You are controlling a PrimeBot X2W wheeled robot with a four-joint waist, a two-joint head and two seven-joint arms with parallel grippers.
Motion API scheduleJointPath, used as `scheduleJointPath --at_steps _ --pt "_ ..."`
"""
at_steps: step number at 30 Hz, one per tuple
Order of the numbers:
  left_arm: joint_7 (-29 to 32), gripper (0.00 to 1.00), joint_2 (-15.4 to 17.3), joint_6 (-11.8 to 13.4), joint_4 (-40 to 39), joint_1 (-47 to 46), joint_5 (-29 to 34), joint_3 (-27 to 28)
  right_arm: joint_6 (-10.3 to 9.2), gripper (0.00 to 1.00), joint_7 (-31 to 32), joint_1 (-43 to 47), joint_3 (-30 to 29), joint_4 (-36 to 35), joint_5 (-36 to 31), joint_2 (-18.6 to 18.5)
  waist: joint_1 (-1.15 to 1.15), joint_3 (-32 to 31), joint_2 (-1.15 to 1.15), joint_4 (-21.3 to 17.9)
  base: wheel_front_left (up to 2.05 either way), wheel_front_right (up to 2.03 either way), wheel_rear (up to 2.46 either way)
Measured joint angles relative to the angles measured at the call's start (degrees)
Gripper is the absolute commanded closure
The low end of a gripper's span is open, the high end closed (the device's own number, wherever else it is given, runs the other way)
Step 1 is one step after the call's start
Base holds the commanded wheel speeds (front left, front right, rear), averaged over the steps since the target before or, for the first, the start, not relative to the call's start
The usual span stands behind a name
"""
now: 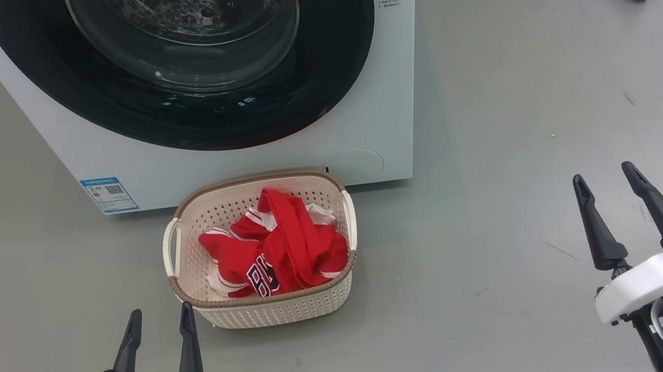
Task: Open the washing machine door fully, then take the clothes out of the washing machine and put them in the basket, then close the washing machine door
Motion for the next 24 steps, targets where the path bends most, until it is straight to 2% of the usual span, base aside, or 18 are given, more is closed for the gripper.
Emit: scheduleJointPath --at_steps 24 --pt "0.00 0.00 0.00 -0.02 1.13 1.28 0.00 0.07 0.60 0.00 0.00 0.20 -0.69 0.08 -0.77 1.07 0.00 -0.94 0.00 -0.06 0.00 0.00 0.00"
